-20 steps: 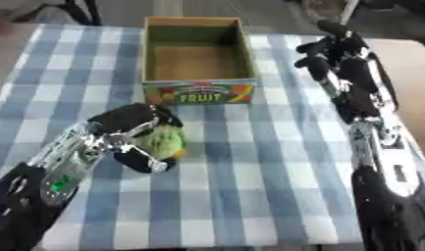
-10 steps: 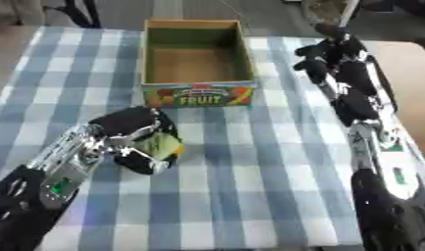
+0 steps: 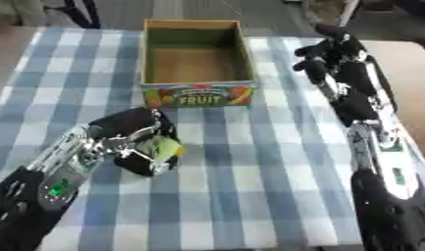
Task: Pick up objects on the table and place them in the box.
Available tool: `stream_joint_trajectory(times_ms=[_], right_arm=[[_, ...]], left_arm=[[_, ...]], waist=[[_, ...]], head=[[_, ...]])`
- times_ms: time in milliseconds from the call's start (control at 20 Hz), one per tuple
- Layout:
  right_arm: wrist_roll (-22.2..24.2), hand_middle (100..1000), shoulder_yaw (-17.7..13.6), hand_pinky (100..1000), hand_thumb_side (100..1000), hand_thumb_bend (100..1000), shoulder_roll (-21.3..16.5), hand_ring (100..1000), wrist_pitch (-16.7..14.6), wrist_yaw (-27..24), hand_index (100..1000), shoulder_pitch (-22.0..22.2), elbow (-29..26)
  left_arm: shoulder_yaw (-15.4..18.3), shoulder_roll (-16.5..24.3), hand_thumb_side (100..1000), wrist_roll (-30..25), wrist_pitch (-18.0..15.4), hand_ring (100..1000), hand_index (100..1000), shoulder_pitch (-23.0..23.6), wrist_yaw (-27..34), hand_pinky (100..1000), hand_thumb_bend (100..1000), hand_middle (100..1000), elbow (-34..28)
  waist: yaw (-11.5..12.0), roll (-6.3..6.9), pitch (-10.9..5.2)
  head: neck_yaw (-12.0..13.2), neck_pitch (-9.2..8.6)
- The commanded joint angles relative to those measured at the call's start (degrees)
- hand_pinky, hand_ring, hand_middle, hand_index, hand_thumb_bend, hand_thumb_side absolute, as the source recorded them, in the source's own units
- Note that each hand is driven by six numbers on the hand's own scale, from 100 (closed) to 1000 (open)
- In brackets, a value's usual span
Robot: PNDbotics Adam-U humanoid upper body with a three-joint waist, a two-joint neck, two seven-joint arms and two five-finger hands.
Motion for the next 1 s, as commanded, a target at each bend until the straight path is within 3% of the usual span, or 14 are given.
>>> stream_joint_trajectory(times_ms=[50, 600, 1000], right_arm=[[0.1, 498, -0.1, 604, 259, 482, -0.7, 695, 0.0, 0.0, 820, -0.6, -0.8], [0.0, 499, -0.1, 604, 256, 482, -1.0, 695, 0.2, 0.1, 820, 0.3, -1.1], [0.1, 499, 0.0, 604, 256, 481, -1.2, 695, 0.3, 0.1, 820, 0.4, -1.0]], left_arm=[[0.7, 1.9, 252, -0.3, -0.2, 100, 469, -0.9, 0.8, 100, 100, 242, -2.3], [2.1, 7.9, 254, -3.2, -0.5, 100, 488, -1.3, 4.3, 100, 100, 267, -8.4], [6.3, 14.1, 244, 1.6, 3.0, 100, 497, -6.3, 9.0, 100, 100, 278, -10.8]], waist=[[-0.1, 0.39, -1.05], [0.0, 1.21, -1.74], [-0.5, 1.52, -1.76]], head=[[-0.2, -0.64], [-1.4, -0.81], [-1.5, -1.66]])
